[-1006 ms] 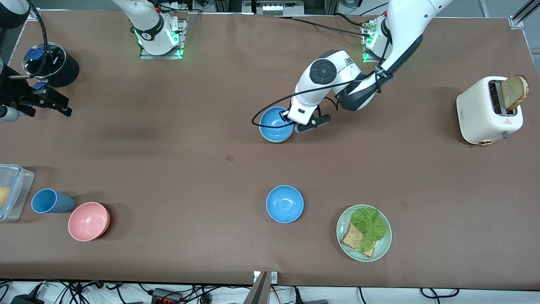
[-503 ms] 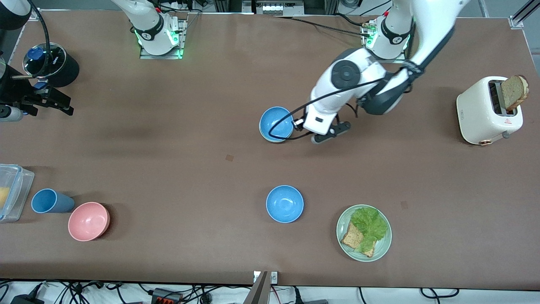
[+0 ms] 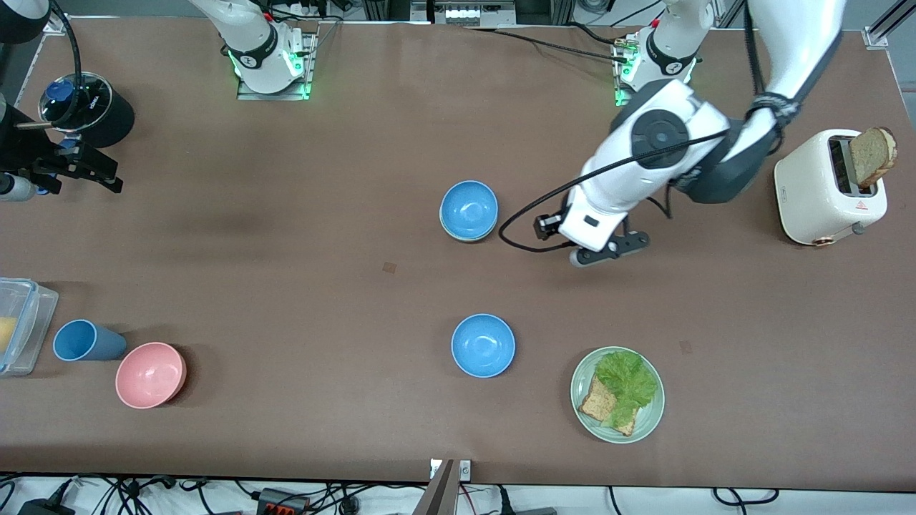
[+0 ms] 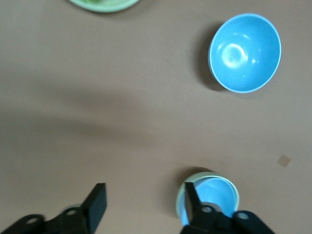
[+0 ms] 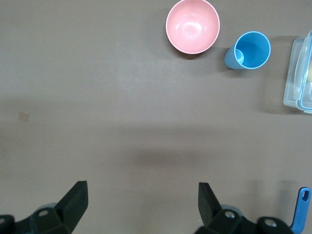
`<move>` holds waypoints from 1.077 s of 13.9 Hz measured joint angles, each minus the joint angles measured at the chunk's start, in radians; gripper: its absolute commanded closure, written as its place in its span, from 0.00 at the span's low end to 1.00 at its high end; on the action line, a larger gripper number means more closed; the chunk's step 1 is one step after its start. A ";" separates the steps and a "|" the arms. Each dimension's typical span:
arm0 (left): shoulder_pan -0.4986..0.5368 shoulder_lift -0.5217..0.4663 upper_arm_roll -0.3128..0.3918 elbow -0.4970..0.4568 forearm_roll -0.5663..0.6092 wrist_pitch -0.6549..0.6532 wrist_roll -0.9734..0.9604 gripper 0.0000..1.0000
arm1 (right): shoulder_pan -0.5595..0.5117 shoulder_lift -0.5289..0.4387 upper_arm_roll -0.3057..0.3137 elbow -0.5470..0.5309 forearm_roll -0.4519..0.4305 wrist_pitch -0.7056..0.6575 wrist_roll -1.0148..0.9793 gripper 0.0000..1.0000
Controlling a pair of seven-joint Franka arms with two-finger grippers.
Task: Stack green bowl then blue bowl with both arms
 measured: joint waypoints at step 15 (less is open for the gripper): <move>0.092 -0.321 0.441 -0.011 -0.237 -0.211 0.809 0.00 | 0.000 0.001 0.004 -0.004 0.000 -0.008 0.000 0.00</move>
